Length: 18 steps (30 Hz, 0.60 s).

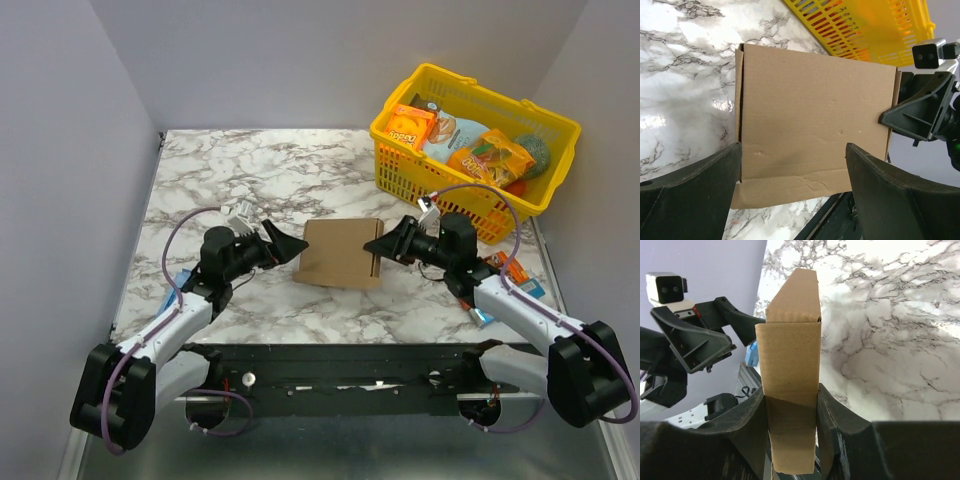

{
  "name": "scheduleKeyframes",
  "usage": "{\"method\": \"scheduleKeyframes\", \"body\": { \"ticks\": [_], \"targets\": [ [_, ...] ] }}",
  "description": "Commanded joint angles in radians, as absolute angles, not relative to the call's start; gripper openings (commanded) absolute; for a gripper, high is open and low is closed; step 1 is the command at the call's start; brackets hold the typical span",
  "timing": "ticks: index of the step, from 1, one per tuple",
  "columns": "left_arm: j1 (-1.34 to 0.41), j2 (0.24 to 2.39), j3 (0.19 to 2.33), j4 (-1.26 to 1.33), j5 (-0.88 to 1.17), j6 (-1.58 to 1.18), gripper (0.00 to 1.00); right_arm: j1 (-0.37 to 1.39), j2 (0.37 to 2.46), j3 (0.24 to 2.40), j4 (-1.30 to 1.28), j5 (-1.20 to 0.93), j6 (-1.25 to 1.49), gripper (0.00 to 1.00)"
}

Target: Fold the paper box

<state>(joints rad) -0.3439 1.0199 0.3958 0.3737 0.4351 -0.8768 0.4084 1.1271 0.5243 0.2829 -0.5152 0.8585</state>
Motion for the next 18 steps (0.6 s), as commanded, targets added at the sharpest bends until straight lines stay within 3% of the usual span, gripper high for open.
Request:
{"method": "scheduleKeyframes", "body": {
  "ticks": [1, 9, 18],
  "targets": [
    [-0.295, 1.031, 0.393, 0.471, 0.574, -0.905, 0.93, 0.379, 1.082, 0.577, 0.264, -0.606, 0.885, 0.31],
    [-0.247, 0.994, 0.4, 0.469, 0.643, -0.93, 0.94, 0.351, 1.06, 0.64, 0.249, -0.725, 0.919, 0.3],
    [-0.239, 1.029, 0.403, 0.646, 0.781, -1.032, 0.94, 0.348, 1.092, 0.681, 0.256, -0.837, 0.917, 0.28]
  ]
}}
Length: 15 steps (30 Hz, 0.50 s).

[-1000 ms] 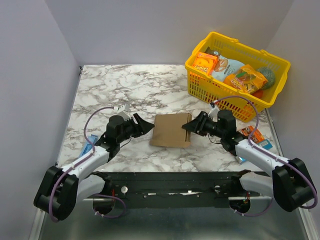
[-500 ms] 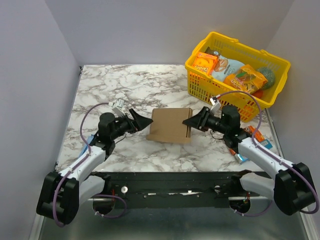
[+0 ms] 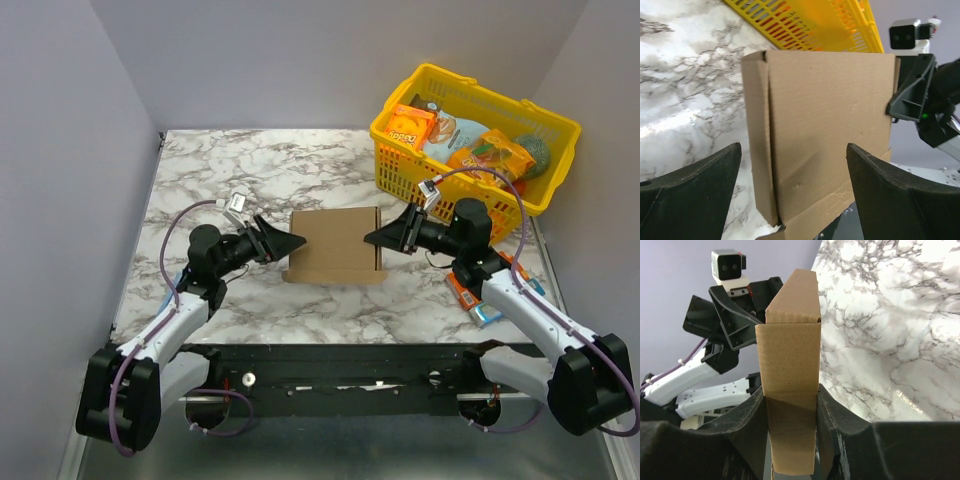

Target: Fold the paper box

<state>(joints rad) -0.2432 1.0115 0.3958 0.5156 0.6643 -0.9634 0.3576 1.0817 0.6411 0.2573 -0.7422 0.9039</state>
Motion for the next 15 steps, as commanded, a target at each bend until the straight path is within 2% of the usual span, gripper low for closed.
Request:
{"method": "scheduleKeyframes", "body": {
  "ticks": [1, 3, 7, 13, 15],
  "targets": [
    [-0.239, 1.043, 0.408, 0.664, 0.802, -1.046, 0.91, 0.348, 1.092, 0.686, 0.262, -0.842, 0.917, 0.28],
    [-0.239, 1.054, 0.416, 0.667, 0.825, -1.046, 0.89, 0.348, 1.092, 0.683, 0.285, -0.859, 0.936, 0.28],
    [-0.239, 1.071, 0.41, 0.692, 0.844, -1.058, 0.77, 0.348, 1.109, 0.675, 0.365, -0.888, 0.985, 0.28],
    [-0.239, 1.1, 0.397, 0.771, 0.871, -1.115, 0.78, 0.348, 1.123, 0.66, 0.431, -0.919, 1.019, 0.27],
    [-0.239, 1.106, 0.394, 0.805, 0.883, -1.143, 0.71, 0.348, 1.121, 0.664, 0.423, -0.913, 1.009, 0.27]
  ]
}}
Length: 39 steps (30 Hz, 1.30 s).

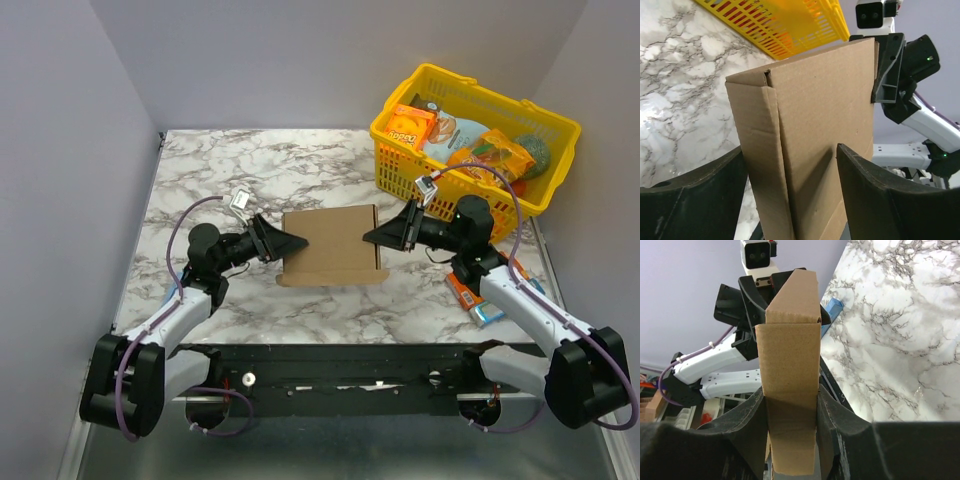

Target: Fold the paper box

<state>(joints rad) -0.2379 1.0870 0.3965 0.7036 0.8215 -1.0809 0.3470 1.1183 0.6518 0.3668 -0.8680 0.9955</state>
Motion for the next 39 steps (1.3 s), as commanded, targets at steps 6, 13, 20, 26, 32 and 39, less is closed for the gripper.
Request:
{"method": "scheduleKeyframes", "body": {
  "ticks": [6, 13, 20, 26, 32, 39],
  "targets": [
    [-0.239, 1.101, 0.397, 0.844, 0.897, -1.19, 0.28, 0.348, 1.105, 0.702, 0.238, -0.836, 0.837, 0.42],
    [-0.236, 1.129, 0.39, 0.649, 0.861, -1.213, 0.15, 0.357, 0.927, 0.767, -0.078, -0.502, 0.41, 0.88],
    [-0.232, 1.175, 0.397, 0.555, 0.893, -1.201, 0.15, 0.604, 0.85, 0.775, -0.133, -0.155, 0.117, 0.96],
    [-0.21, 1.181, 0.423, 0.456, 0.908, -1.167, 0.2, 1.02, 0.983, 0.834, -0.166, 0.205, -0.159, 0.99],
    [-0.183, 1.223, 0.433, 0.407, 0.957, -1.166, 0.2, 1.311, 1.195, 0.891, -0.15, 0.488, -0.363, 1.0],
    [-0.144, 1.238, 0.462, 0.354, 0.985, -1.152, 0.2, 1.399, 1.334, 0.894, -0.11, 0.564, -0.445, 1.0]
  ]
}}
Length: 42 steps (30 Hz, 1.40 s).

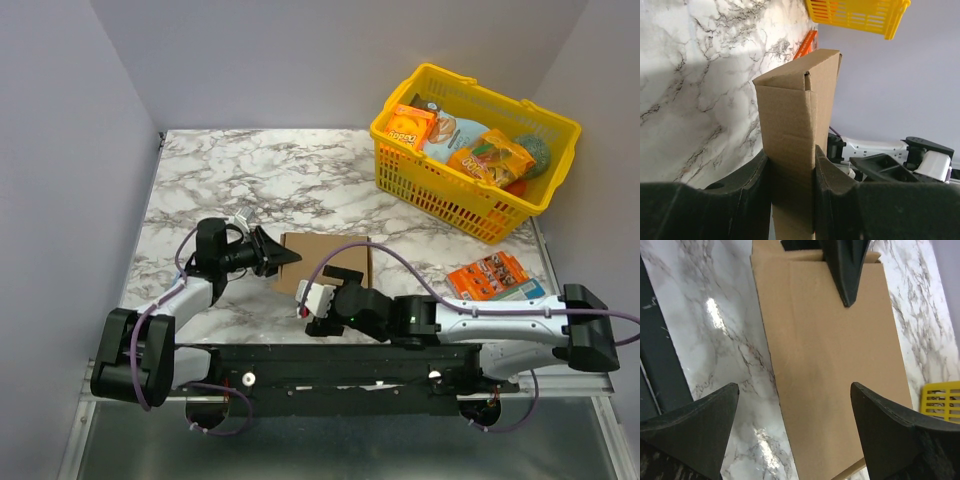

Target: Fold the paper box

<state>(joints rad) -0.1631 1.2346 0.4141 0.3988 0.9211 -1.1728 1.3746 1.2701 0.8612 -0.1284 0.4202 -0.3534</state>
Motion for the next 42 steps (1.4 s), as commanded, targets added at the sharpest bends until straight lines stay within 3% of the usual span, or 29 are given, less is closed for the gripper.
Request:
{"method": "scheduleKeyframes", "body": {
  "ticks": [1, 10, 11, 12, 15, 16, 19, 22, 29, 32, 38, 42],
  "targets": [
    [-0.143, 1.238, 0.469, 0.338, 0.986, -1.151, 0.2, 1.399, 1.351, 0.897, -0.106, 0.587, -0.448, 0.99],
    [-0.14, 1.242, 0.471, 0.27, 1.032, -1.135, 0.26, 1.399, 1.509, 0.893, 0.055, 0.892, -0.535, 0.92],
    [-0.14, 1.243, 0.474, 0.252, 1.037, -1.115, 0.27, 1.401, 1.514, 0.89, 0.07, 0.9, -0.548, 0.89],
    [-0.14, 1.243, 0.479, 0.238, 1.04, -1.105, 0.29, 1.399, 1.517, 0.89, 0.08, 0.905, -0.56, 0.76],
    [-0.14, 1.233, 0.488, 0.201, 1.037, -1.074, 0.52, 1.401, 1.513, 0.89, 0.08, 0.897, -0.56, 0.59],
    [-0.14, 1.226, 0.498, 0.193, 1.035, -1.069, 0.66, 1.401, 1.506, 0.891, 0.06, 0.876, -0.557, 0.56],
    [-0.126, 1.209, 0.529, 0.187, 1.014, -1.055, 0.84, 1.399, 1.488, 0.907, -0.042, 0.821, -0.535, 0.53],
    [-0.086, 1.183, 0.575, 0.158, 0.976, -1.02, 0.95, 1.394, 1.479, 0.952, -0.2, 0.744, -0.467, 0.51],
    [-0.023, 1.089, 0.679, -0.122, 0.718, -0.722, 0.96, 1.296, 1.424, 1.093, -0.524, 0.428, -0.313, 0.5],
    [-0.023, 0.997, 0.66, -0.127, 0.611, -0.64, 0.96, 1.224, 1.404, 1.146, -0.609, 0.257, -0.293, 0.48],
    [-0.043, 0.828, 0.604, -0.081, 0.665, -0.514, 0.91, 1.105, 1.43, 1.216, -0.724, 0.01, -0.31, 0.47],
    [-0.093, 0.804, 0.663, -0.201, 0.716, -0.315, 0.88, 1.054, 1.451, 1.22, -0.747, -0.101, -0.324, 0.45]
  ]
}}
